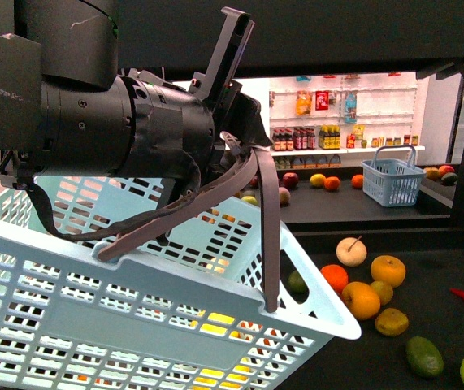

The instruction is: Pick lemon from shelf

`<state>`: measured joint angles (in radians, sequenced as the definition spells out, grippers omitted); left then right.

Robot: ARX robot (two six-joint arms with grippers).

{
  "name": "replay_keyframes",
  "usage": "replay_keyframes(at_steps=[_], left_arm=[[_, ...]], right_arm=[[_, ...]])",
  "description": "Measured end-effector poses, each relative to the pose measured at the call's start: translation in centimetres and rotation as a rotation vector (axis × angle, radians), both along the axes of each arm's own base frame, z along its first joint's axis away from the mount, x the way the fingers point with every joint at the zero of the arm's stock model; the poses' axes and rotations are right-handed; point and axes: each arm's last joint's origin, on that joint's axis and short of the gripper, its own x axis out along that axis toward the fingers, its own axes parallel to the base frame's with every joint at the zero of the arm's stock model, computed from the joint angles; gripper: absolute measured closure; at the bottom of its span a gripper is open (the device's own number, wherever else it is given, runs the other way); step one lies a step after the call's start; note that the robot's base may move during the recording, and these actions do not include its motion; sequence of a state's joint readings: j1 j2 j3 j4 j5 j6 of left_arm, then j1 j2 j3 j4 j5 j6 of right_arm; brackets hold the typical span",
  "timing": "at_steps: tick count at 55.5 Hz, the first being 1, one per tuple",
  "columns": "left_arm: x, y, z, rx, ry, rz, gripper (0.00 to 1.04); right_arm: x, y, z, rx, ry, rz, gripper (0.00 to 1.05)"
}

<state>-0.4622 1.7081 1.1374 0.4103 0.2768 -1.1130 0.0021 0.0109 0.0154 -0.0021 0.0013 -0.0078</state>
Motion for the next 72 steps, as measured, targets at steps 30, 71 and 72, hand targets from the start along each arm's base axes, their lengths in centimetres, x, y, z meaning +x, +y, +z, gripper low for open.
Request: replay_keyframes(at_steps=[30, 71, 72], left_arm=[[0.0, 0.0, 0.0, 0.0, 0.0, 0.0, 0.92], [2.7, 12.4, 0.9, -0.258, -0.148, 0.735, 0.92], [2.8, 12.9, 1.0, -0.275, -0.16, 0.75, 0.92]], right_arm=[[0.0, 0.0, 0.0, 0.0, -0.005, 0.002, 0.65], [0.0, 0.0, 0.0, 0.002, -0.005, 0.002, 0.07], [0.0, 0.0, 0.0, 0.001, -0.005, 0.002, 0.07]])
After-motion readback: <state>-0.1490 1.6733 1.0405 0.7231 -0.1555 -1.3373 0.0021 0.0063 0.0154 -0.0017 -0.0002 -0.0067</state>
